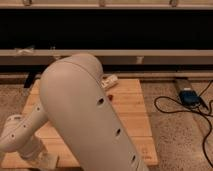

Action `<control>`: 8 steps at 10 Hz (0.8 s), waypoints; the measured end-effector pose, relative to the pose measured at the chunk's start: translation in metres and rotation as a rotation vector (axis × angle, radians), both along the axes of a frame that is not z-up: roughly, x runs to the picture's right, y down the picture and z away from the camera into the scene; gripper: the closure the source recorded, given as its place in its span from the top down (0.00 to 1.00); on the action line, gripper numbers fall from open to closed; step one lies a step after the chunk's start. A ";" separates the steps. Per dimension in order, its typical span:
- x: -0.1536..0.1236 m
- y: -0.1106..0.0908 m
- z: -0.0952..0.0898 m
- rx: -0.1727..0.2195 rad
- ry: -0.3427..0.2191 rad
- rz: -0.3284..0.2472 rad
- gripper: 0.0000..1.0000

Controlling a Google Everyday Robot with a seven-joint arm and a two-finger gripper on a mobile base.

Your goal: Place the white sponge in the ceramic cup

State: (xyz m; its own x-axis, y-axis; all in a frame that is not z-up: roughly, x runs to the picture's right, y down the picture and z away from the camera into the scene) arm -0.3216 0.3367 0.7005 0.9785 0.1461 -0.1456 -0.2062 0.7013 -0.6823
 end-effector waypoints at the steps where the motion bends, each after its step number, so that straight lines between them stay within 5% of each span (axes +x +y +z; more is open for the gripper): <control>1: 0.000 -0.001 0.000 0.002 0.000 0.002 0.00; 8: 0.012 -0.035 -0.017 0.048 -0.032 0.091 0.00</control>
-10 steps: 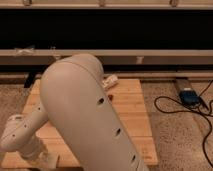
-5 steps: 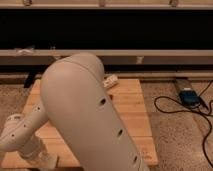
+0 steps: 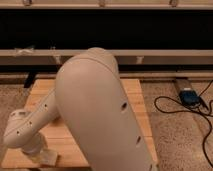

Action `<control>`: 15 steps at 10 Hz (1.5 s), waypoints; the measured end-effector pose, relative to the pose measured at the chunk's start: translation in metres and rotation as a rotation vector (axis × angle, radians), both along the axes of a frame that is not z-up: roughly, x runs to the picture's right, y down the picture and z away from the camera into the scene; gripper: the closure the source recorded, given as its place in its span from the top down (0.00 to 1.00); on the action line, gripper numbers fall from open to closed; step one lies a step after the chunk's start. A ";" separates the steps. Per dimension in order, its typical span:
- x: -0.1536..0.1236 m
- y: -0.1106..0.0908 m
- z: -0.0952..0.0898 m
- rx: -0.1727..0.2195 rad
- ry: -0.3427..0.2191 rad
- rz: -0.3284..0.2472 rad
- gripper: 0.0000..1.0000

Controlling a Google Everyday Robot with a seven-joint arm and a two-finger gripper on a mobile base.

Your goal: Place the white sponge in the ceramic cup

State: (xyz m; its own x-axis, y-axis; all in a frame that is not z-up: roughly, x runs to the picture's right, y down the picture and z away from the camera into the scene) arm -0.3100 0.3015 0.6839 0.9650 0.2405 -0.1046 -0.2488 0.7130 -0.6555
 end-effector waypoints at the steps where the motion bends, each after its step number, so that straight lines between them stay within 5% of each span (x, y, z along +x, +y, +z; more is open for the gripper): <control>1: 0.003 -0.007 -0.003 0.013 -0.012 0.021 0.00; 5: 0.012 -0.050 -0.031 0.073 -0.078 0.094 0.00; 9: 0.020 -0.114 -0.061 0.161 -0.177 0.161 0.00; 15: 0.028 -0.210 -0.031 0.270 -0.265 0.327 0.00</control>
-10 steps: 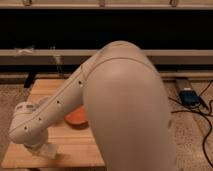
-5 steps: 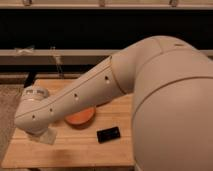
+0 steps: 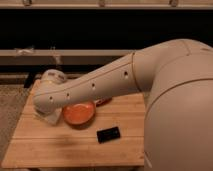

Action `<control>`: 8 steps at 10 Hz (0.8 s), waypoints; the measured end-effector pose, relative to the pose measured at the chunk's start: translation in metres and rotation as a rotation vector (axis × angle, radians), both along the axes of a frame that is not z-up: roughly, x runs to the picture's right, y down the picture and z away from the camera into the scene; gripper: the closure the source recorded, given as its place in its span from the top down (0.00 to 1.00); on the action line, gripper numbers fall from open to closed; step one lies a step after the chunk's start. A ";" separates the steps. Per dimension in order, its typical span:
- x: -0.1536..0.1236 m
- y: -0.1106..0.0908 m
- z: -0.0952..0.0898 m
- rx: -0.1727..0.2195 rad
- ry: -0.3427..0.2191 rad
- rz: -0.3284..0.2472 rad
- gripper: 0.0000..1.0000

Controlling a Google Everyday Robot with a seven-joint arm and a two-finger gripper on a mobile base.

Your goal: Place the white sponge in the ceramic cup

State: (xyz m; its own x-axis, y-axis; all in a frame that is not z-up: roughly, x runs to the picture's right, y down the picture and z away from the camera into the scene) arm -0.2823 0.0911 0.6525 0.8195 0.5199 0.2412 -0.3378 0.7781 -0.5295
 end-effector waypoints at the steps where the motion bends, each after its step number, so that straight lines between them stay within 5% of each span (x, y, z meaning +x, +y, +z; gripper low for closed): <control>1: -0.004 -0.012 0.002 0.016 -0.016 0.026 0.00; 4: -0.015 -0.051 0.004 0.074 -0.046 0.095 0.00; 8: -0.019 -0.072 0.014 0.114 -0.055 0.151 0.00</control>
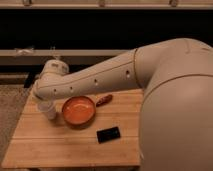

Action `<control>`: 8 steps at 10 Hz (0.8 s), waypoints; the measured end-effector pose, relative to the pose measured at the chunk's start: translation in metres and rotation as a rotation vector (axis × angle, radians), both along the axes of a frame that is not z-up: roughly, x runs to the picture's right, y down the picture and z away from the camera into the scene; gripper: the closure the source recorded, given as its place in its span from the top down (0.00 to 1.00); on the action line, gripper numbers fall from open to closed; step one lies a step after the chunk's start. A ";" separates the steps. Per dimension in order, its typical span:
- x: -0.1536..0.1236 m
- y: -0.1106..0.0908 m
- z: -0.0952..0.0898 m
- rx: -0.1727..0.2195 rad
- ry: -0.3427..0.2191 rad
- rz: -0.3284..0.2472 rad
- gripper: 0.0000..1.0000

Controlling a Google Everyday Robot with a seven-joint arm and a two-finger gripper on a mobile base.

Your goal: Place the white sponge in the ceramic cup

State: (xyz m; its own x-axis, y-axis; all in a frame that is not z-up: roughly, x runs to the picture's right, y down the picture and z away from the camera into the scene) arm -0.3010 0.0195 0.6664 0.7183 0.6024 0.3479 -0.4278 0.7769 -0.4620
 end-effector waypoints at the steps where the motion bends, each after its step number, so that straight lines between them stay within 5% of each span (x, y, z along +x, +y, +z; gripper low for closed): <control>1: -0.002 -0.003 0.005 0.001 -0.004 0.008 0.00; 8: -0.033 -0.014 0.050 -0.019 -0.057 0.027 0.01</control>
